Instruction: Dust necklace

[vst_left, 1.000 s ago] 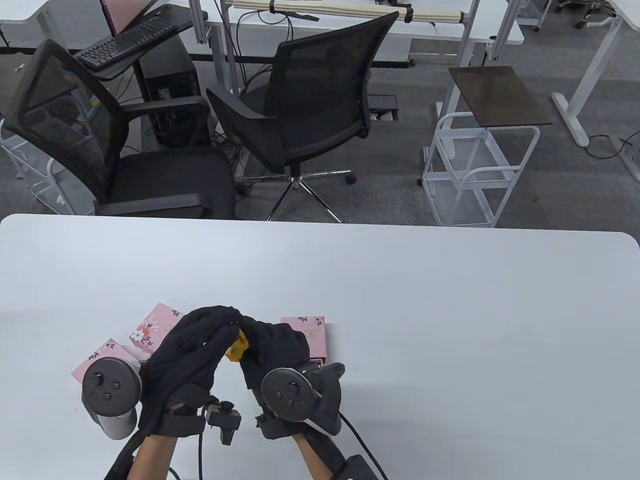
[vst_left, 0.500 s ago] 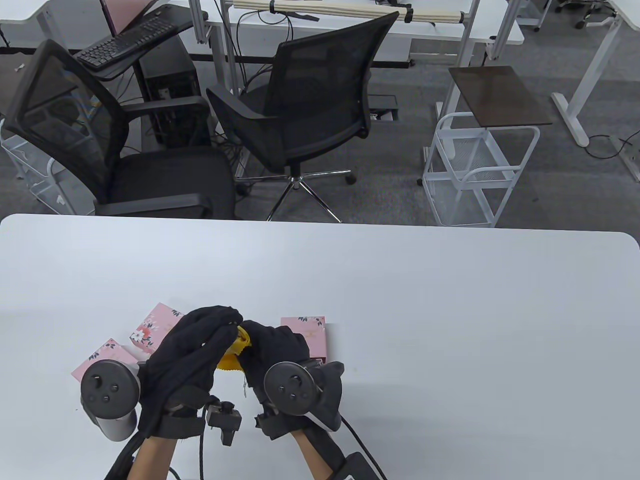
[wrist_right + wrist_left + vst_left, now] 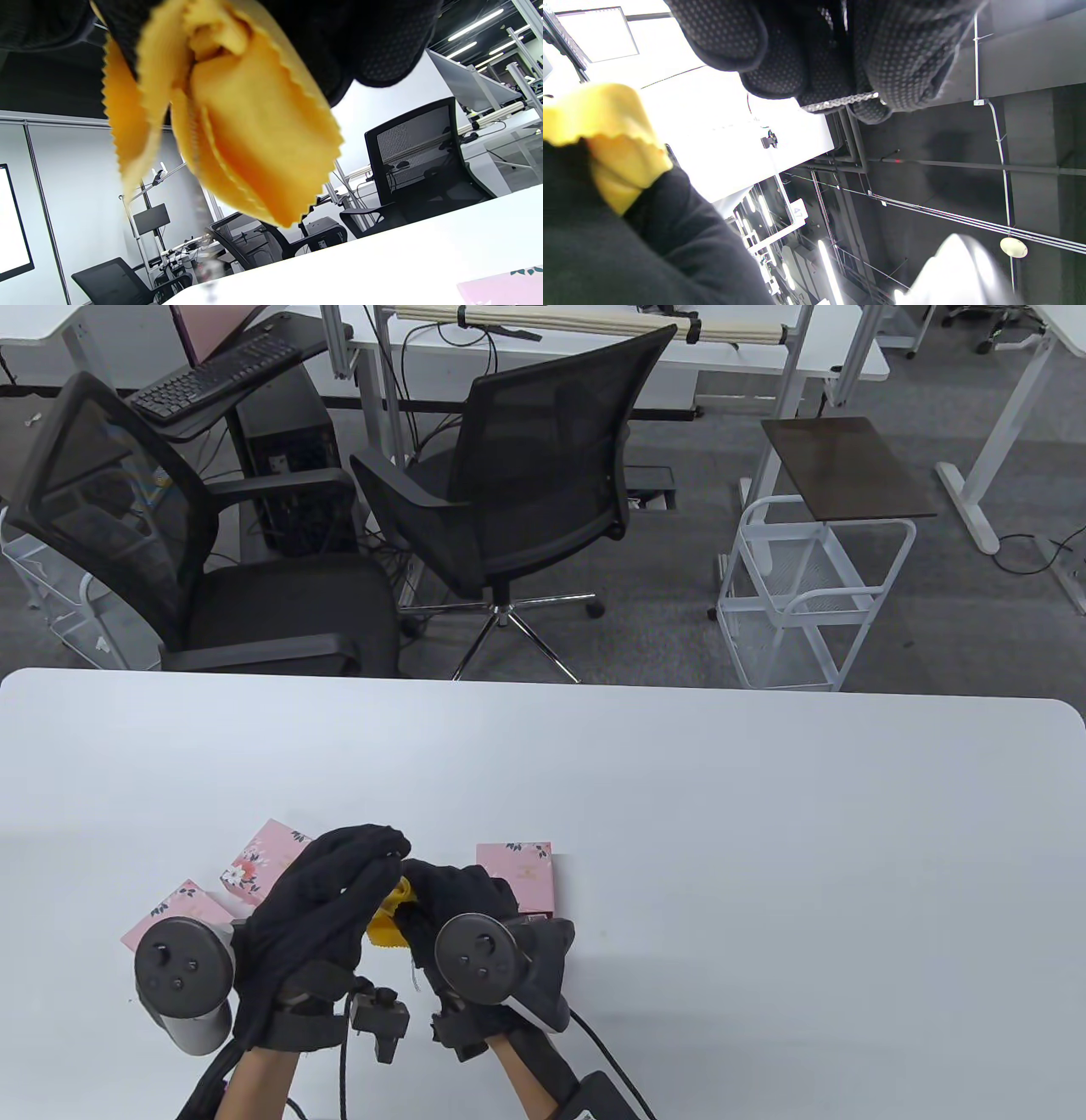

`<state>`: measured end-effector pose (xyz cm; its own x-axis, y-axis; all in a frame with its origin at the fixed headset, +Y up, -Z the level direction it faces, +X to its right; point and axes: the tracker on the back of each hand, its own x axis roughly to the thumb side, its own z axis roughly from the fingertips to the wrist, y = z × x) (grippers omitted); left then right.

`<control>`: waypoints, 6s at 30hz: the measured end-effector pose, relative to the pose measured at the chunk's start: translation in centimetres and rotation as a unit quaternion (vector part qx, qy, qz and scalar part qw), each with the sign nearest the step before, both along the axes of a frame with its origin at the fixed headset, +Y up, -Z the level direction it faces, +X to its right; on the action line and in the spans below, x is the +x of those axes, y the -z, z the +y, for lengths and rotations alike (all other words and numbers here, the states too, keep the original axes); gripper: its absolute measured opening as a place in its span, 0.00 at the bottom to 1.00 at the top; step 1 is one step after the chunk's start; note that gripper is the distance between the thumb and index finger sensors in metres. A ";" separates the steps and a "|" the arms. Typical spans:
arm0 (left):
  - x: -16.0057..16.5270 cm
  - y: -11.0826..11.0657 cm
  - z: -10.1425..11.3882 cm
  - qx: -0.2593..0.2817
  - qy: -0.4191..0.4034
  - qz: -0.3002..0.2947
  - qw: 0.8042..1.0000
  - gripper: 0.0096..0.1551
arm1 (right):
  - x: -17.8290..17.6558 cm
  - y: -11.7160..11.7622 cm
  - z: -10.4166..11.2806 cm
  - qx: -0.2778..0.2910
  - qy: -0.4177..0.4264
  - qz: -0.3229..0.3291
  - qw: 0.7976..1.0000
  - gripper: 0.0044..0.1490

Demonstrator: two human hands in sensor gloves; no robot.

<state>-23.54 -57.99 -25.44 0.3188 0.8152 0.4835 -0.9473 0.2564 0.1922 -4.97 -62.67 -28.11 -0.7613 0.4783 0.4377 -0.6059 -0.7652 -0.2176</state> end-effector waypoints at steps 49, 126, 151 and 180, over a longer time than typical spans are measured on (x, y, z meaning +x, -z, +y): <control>0.0 -0.3 0.3 0.012 -0.008 -0.001 1.000 0.18 | -0.8 1.8 -3.2 -0.090 -0.053 0.015 0.994 0.22; -1.8 -2.4 2.2 0.052 -0.057 -0.004 0.997 0.18 | 3.0 3.1 -2.6 -0.213 -0.130 -0.024 0.968 0.26; 1.2 -1.2 0.7 0.020 -0.006 -0.022 1.000 0.18 | 18.8 6.0 -12.3 -0.355 -0.316 -0.215 0.853 0.47; 2.2 0.1 -0.3 -0.016 0.024 -0.045 0.999 0.18 | 6.5 -0.7 0.6 -0.089 -0.066 0.140 0.984 0.50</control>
